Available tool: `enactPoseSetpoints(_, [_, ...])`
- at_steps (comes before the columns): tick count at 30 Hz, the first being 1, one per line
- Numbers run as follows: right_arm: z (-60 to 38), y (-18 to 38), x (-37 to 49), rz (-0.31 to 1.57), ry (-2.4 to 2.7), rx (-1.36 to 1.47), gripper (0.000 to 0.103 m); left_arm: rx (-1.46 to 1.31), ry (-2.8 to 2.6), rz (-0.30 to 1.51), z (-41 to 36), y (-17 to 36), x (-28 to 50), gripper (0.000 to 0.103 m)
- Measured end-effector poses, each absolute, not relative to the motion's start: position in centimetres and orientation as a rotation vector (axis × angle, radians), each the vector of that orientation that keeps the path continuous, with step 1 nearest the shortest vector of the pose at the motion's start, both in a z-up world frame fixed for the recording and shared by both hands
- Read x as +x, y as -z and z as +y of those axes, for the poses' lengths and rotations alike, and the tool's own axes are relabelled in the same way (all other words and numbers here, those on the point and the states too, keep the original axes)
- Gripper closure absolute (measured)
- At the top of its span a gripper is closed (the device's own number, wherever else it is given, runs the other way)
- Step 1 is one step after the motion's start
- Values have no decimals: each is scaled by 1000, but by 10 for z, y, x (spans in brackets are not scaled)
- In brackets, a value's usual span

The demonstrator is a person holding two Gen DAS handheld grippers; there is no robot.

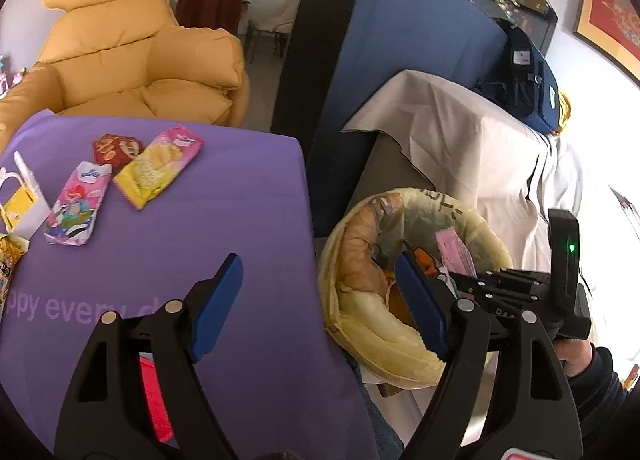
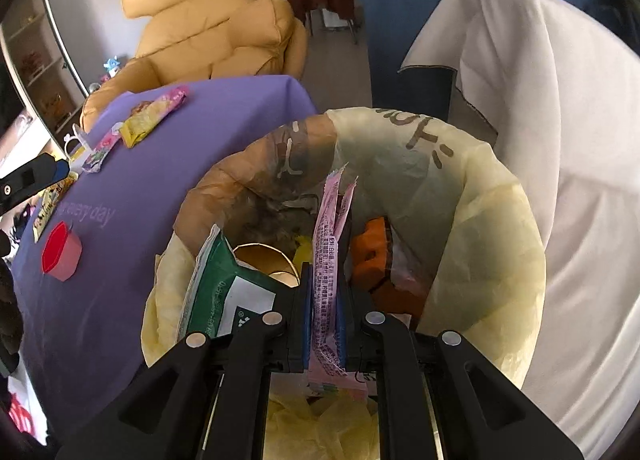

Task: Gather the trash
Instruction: 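Open both tools over the bin to drop the carton and pink wrapper, then grasp the yellow snack bag with the left tool while the right tool approaches a red snack packet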

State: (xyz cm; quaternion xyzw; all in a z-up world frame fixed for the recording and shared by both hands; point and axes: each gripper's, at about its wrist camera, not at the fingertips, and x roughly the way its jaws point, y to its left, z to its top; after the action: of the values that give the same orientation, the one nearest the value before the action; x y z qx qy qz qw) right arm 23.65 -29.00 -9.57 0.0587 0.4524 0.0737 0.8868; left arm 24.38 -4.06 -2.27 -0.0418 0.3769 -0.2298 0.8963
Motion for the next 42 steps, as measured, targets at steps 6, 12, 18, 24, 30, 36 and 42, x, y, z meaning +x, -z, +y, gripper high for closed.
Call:
enactPoseSetpoints(6, [-298,88,231,930,-128,169,78,-99,453,775,-30,23,243,29])
enactPoseSetpoints(12, [-297,70,223,894,-130,156,61,-78,425,750,-21,19,235,28])
enactPoseSetpoints(18, [-284,46,220,847,-158,120,48,-60,394,712,-6,8,228,28])
enactPoseSetpoints(24, [-250,27,219,817,-233,66,47,-62,374,702,19,6,226,28])
enactPoseSetpoints(30, [-194,23,227,832,-325,0,47,-66,286,718,79,18,231,28])
enactPoseSetpoints(36, [-132,36,244,832,-366,-84,47,-105,156,758,165,39,241,27])
enactPoseSetpoints(42, [-98,55,277,901,-419,-38,47,-113,96,816,231,57,259,23])
